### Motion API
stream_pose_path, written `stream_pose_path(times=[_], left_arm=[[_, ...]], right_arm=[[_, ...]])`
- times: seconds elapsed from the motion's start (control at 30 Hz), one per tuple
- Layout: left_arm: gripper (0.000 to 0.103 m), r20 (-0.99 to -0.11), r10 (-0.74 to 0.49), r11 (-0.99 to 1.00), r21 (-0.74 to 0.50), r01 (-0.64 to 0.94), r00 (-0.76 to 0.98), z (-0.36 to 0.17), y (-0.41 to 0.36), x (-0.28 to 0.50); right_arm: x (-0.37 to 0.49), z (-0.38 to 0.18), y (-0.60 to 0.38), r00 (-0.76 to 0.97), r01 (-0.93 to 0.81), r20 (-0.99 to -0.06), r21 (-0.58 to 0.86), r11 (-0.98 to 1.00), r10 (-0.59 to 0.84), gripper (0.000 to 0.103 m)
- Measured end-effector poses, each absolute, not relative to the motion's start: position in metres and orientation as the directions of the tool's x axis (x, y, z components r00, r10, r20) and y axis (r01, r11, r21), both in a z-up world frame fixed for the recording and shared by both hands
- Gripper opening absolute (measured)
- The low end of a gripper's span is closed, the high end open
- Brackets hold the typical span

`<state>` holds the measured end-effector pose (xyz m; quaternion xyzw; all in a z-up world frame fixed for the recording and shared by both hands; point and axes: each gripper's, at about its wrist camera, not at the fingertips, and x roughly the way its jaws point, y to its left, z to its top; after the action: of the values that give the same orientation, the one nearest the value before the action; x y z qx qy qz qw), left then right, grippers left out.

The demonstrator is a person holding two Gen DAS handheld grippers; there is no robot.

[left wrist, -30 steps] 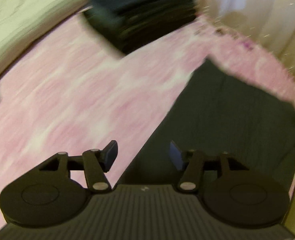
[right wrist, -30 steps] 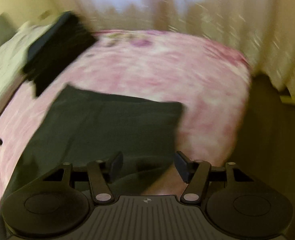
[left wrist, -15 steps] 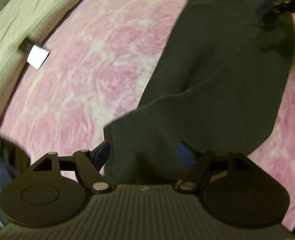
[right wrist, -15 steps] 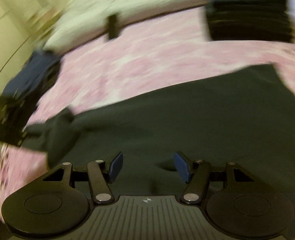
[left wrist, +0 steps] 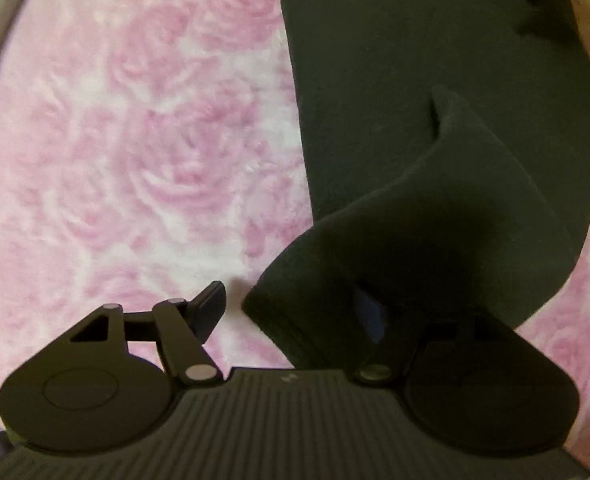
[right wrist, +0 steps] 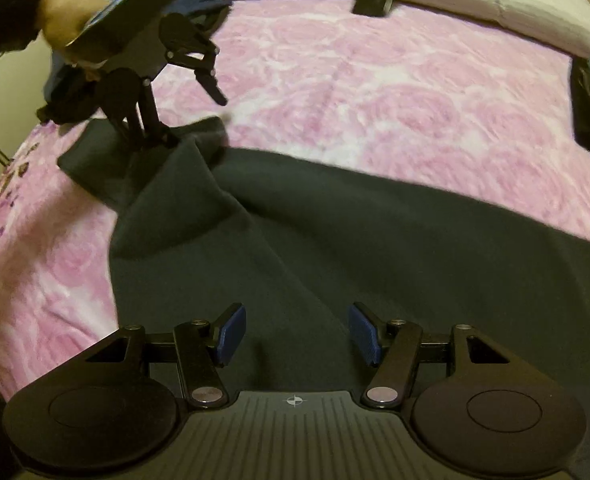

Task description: Fold clothes

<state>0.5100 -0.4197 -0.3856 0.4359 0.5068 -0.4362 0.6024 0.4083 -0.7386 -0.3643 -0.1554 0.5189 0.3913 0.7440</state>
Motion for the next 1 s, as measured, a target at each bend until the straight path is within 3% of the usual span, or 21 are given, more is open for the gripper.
stream_pose_path(times=[0.07, 0.13, 0.2, 0.37, 0.53, 0.6, 0.63, 0.67, 0.87, 1.0], left_arm=[[0.057, -0.994, -0.097, 0.249, 0.019, 0.968, 0.044, -0.386, -0.417, 0.517], [0.024, -0.993, -0.108, 0.276, 0.015, 0.961, 0.047, -0.379, -0.412, 0.517], [0.008, -0.990, -0.116, 0.308, 0.046, 0.950, 0.086, -0.367, -0.406, 0.511], [0.007, -0.955, -0.135, 0.430, 0.184, 0.884, 0.265, -0.294, -0.370, 0.454], [0.007, -0.941, -0.076, 0.558, 0.234, 0.796, 0.329, -0.223, -0.334, 0.344], [0.007, -0.949, -0.039, 0.592, 0.230, 0.773, 0.312, -0.213, -0.327, 0.293], [0.007, -0.953, -0.023, 0.609, 0.226, 0.760, 0.302, -0.212, -0.326, 0.268], [0.007, -0.958, -0.010, 0.628, 0.218, 0.747, 0.288, -0.212, -0.326, 0.245], [0.007, -0.972, 0.013, 0.705, 0.175, 0.687, 0.234, -0.225, -0.340, 0.140], [0.007, -0.967, 0.021, 0.717, 0.192, 0.670, 0.254, -0.227, -0.351, 0.117]], right_arm=[[0.409, -0.368, -0.750, 0.161, -0.709, -0.902, 0.176, 0.683, 0.401, 0.061], [0.410, -0.373, -0.766, 0.162, -0.666, -0.907, 0.190, 0.721, 0.389, 0.061], [0.412, -0.373, -0.779, 0.165, -0.628, -0.910, 0.201, 0.752, 0.381, 0.061], [0.411, -0.359, -0.792, 0.178, -0.645, -0.930, 0.136, 0.752, 0.321, 0.061], [0.399, -0.347, -0.794, 0.194, -0.730, -0.939, 0.056, 0.681, 0.284, 0.061], [0.390, -0.347, -0.793, 0.189, -0.766, -0.948, 0.023, 0.643, 0.258, 0.072], [0.386, -0.347, -0.793, 0.185, -0.782, -0.952, 0.008, 0.623, 0.245, 0.085], [0.380, -0.347, -0.794, 0.182, -0.793, -0.954, 0.001, 0.610, 0.239, 0.088], [0.345, -0.357, -0.807, 0.113, -0.785, -0.979, 0.015, 0.620, 0.167, 0.088], [0.349, -0.356, -0.836, 0.060, -0.607, -0.982, 0.107, 0.788, 0.180, 0.088]])
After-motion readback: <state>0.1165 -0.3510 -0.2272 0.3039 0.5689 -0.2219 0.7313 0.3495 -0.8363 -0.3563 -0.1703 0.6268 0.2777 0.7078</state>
